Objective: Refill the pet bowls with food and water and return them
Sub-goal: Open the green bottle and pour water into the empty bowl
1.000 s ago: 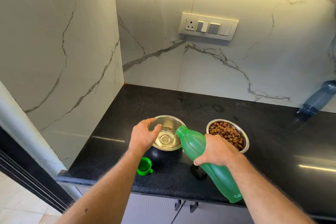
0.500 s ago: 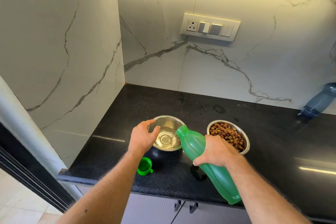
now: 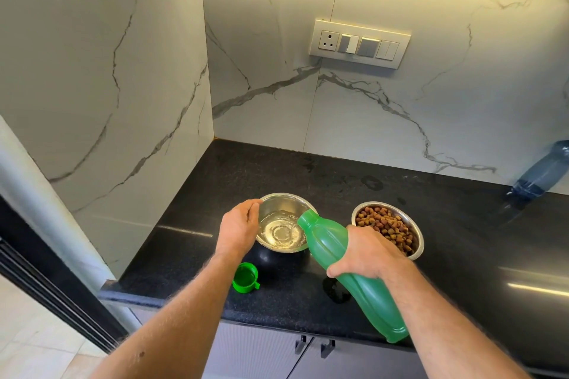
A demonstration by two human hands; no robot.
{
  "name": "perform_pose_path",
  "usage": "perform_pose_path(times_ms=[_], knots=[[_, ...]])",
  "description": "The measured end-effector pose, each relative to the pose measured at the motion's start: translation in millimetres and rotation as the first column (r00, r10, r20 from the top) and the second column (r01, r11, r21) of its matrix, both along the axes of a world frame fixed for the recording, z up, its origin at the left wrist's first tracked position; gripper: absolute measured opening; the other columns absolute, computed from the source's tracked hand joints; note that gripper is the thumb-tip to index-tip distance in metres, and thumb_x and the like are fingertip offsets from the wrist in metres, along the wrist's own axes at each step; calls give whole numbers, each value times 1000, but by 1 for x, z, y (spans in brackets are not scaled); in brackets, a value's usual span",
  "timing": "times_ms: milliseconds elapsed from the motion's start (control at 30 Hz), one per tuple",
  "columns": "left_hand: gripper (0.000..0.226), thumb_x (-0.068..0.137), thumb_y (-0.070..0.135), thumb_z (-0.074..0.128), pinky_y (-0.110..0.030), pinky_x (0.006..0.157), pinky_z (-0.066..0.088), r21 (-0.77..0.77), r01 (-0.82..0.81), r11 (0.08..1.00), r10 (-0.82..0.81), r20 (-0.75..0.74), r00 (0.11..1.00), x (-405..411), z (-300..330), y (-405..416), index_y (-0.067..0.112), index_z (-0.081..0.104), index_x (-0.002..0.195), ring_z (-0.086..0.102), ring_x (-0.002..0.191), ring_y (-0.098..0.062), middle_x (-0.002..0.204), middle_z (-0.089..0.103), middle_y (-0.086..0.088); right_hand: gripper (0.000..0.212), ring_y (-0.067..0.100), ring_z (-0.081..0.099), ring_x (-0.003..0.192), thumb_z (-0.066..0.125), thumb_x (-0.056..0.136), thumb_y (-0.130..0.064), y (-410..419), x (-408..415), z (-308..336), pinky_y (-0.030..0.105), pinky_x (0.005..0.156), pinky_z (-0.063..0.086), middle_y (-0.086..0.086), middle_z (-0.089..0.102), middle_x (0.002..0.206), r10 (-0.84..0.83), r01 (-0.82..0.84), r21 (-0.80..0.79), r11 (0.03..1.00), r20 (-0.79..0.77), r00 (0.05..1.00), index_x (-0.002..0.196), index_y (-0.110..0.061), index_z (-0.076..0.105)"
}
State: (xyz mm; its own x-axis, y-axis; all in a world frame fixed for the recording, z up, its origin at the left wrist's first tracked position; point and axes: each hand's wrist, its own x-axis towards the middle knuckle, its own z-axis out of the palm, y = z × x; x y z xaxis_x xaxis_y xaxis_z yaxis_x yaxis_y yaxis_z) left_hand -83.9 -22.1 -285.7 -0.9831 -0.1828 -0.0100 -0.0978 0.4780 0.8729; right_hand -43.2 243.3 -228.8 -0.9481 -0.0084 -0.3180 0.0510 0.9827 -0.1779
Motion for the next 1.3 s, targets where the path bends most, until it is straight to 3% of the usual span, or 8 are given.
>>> perform_pose_path(times_ms=[267,567,900,1300], knots=[[35,106,36,42,-25,90,47,-77,-12,997,9,-41,999,-4,-3,-4,22,64,129,58,101,-7,122,68,3,93,11,63,80,81,36,-76,1,-1,3,37,77,59,-8,64,94,-14,14,7,1000,-21,1000,110,-25,59],[33,105,38,43,-37,89,57,-58,-11,998,9,-40,999,-3,-5,-3,24,69,119,64,90,-9,102,69,7,94,11,63,80,79,33,-78,3,-3,6,36,76,59,-8,63,93,-14,14,12,1000,-14,1000,109,-26,58],[34,105,39,42,-23,80,50,-63,-15,998,13,-35,999,-7,-8,-2,25,67,122,62,89,-5,103,65,11,95,10,63,82,80,35,-77,2,-6,6,36,77,58,-8,63,95,-13,13,7,1000,-3,1000,112,-26,59],[36,106,40,41,-37,89,57,-87,-14,996,10,-43,999,-6,-12,-2,24,69,122,64,92,-8,106,69,7,93,13,64,84,81,37,-75,1,-9,6,39,80,60,-6,65,97,11,-11,3,1000,7,1000,113,-24,60]])
